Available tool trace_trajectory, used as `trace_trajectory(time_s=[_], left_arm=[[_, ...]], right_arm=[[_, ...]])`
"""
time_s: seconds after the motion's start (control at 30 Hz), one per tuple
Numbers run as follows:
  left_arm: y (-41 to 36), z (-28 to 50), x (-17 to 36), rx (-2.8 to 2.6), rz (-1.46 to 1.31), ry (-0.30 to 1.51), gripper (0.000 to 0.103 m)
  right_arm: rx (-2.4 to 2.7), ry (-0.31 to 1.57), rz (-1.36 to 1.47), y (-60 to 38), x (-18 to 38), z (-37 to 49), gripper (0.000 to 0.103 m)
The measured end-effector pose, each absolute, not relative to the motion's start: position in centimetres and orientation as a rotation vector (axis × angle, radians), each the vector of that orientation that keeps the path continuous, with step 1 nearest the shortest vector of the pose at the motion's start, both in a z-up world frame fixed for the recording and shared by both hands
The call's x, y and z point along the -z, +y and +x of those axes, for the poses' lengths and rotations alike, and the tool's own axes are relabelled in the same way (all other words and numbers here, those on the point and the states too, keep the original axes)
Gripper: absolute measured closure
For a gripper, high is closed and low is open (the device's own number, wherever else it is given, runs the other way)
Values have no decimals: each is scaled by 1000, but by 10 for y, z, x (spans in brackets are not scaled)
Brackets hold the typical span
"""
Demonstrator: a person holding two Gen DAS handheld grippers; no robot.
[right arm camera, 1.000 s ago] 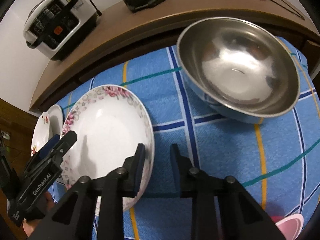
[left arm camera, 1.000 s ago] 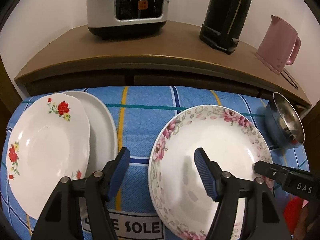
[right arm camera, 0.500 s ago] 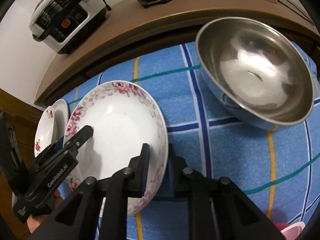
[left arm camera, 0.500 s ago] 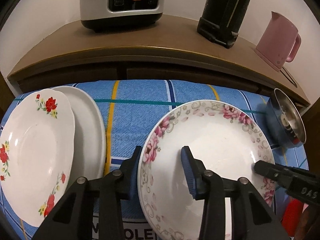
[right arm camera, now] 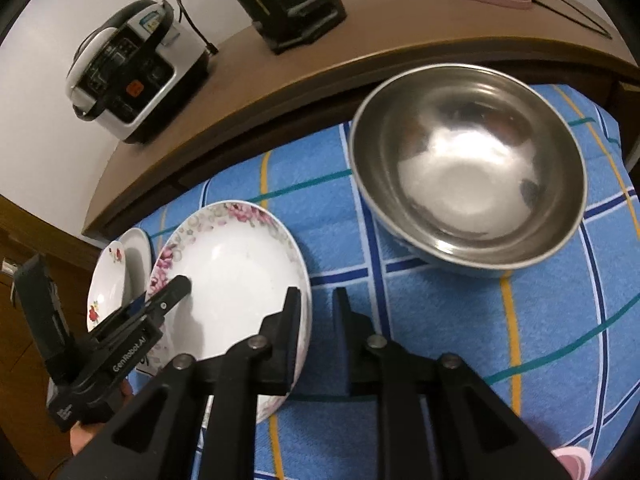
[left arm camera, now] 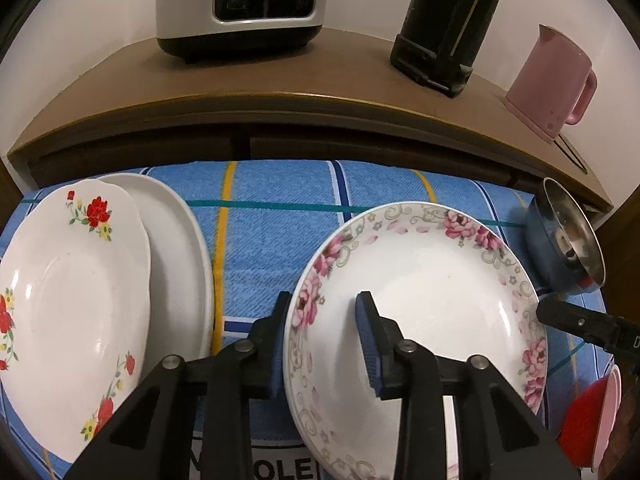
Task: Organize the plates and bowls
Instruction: 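Grip the rim of the pink-rimmed plate with the left tool and lift, then carry the pink-rimmed plate with the left tool over the plate stack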
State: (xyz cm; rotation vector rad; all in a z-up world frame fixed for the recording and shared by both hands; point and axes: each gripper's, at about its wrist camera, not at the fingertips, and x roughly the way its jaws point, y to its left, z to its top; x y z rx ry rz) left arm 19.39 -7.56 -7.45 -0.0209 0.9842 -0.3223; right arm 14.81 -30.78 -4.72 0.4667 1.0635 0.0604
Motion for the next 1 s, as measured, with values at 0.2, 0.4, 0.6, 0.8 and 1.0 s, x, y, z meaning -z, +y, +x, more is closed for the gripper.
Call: trace_trajectory(time_s=[0.2,0.4,0.6,0.8,1.0], left_arm=[[-79,194,75,331,-19,979,68],[-77,192,75,334,-12,967,68],[-76,183,72,337,-2,956,68],[-67,173,55,339,3,915,69],[-48,157,34,311,0,868,68]], right_arm=[[-98,1097,438,-301,52,151,88],[-114,1144,430,-288,69,156,89],[-95,1140,397,-283,68,156,88],[-103,1125,396,-279,60,147,88],[-117,1088,361,-260,37,136,88]])
